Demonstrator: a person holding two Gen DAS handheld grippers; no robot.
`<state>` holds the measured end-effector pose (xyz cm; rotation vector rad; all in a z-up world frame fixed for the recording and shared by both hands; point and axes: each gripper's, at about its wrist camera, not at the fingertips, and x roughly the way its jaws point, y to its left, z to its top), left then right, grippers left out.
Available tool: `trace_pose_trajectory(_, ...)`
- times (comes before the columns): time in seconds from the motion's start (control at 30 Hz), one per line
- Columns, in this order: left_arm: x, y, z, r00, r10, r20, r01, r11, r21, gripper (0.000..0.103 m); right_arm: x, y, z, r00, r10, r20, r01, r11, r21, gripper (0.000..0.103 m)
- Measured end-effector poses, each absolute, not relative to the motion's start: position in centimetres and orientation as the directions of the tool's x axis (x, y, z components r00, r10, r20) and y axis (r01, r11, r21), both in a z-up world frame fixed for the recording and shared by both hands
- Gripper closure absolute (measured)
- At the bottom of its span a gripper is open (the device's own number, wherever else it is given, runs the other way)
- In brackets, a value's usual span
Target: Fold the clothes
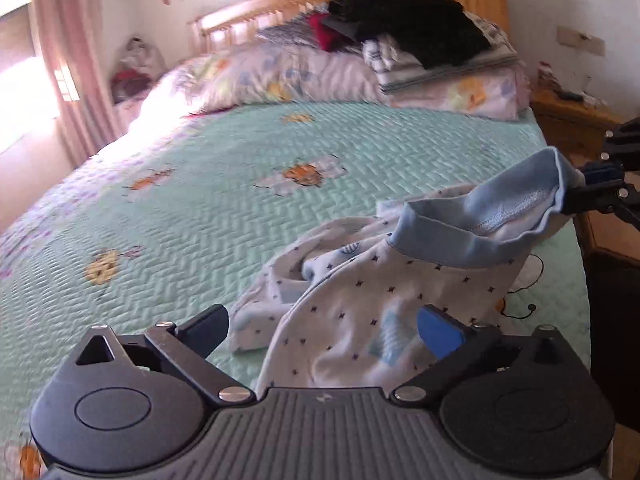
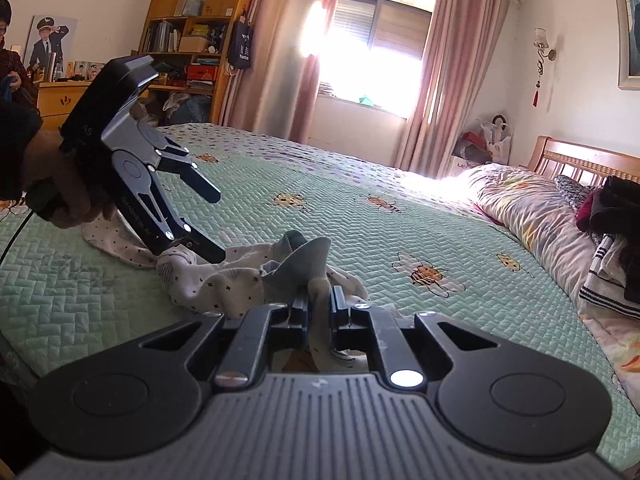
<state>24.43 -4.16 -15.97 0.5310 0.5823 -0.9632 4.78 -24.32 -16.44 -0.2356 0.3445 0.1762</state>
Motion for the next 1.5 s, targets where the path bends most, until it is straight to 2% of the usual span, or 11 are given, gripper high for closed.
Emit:
trace_pose_trajectory(0.1, 25.5, -5.7, -17.8, 0.362, -0.599, -0.714, 0.904, 0.412, 0.113, 0.003, 5.0, -24.9, -16.8, 0.924, 0.118, -0.363, -0.196, 0.962, -0.187, 0.091)
trace_pose_trajectory(0.17, 25.6, -6.1, -18.7, 0.322, -0.606, -0.727, 0.918, 0.387, 0.084, 0.022, 5.3, -25.2, -17.1, 0.922, 0.117, -0.370, -0.196, 0.963, -0.184, 0.091)
trace_pose_trajectory(0.23, 25.2, -6.3, -19.2, 0.334, -0.612, -0.716, 0.917, 0.386, 0.098, 0.060, 5.7, -25.5, -17.4, 0.919, 0.117, -0.377, -0.198, 0.963, -0.183, 0.091)
trace_pose_trajectory(0.47, 21.5, -4.9, -18.5, 0.474, -0.608, -0.637, 0.864, 0.460, 0.205, 0.089, 6.3, -26.6, -17.7, 0.924, 0.097, -0.369, -0.168, 0.972, -0.165, 0.091)
trace_pose_trajectory(0.7, 17.0, -1.9, -15.1, 0.690, -0.552, -0.468, 0.714, 0.624, 0.318, 0.093, 5.5, -25.7, -17.3, 0.913, 0.147, -0.380, -0.203, 0.973, -0.112, 0.088)
trace_pose_trajectory(0.83, 15.4, 0.9, -13.2, 0.780, -0.495, -0.383, 0.614, 0.723, 0.316, 0.094, 4.1, -24.1, -17.6, 0.879, 0.228, -0.418, -0.283, 0.956, -0.074, 0.069)
trace_pose_trajectory(1.03, 13.3, 3.2, -11.4, 0.835, -0.442, -0.328, 0.540, 0.772, 0.334, 0.094, 2.6, -18.6, -20.6, 0.903, 0.150, -0.402, -0.319, 0.861, -0.396, 0.035)
trace_pose_trajectory(1.27, 11.4, 3.6, -11.6, 0.841, -0.441, -0.314, 0.533, 0.778, 0.333, 0.094, 5.6, -15.8, -23.7, 0.911, 0.125, -0.393, -0.377, 0.636, -0.673, 0.033)
trace_pose_trajectory(1.33, 11.4, 3.5, -11.7, 0.843, -0.441, -0.308, 0.529, 0.782, 0.329, 0.094, 6.7, -15.8, -23.8, 0.906, 0.137, -0.401, -0.395, 0.617, -0.681, 0.036)
trace_pose_trajectory(1.4, 11.5, 3.4, -11.8, 0.844, -0.444, -0.302, 0.529, 0.785, 0.324, 0.094, 8.0, -16.5, -23.1, 0.876, 0.158, -0.457, -0.442, 0.643, -0.625, 0.094)
trace_pose_trajectory(1.5, 11.6, 3.2, -11.7, 0.849, -0.444, -0.287, 0.522, 0.790, 0.322, 0.094, 8.8, -17.5, -21.2, 0.873, 0.191, -0.449, -0.445, 0.689, -0.572, 0.099)
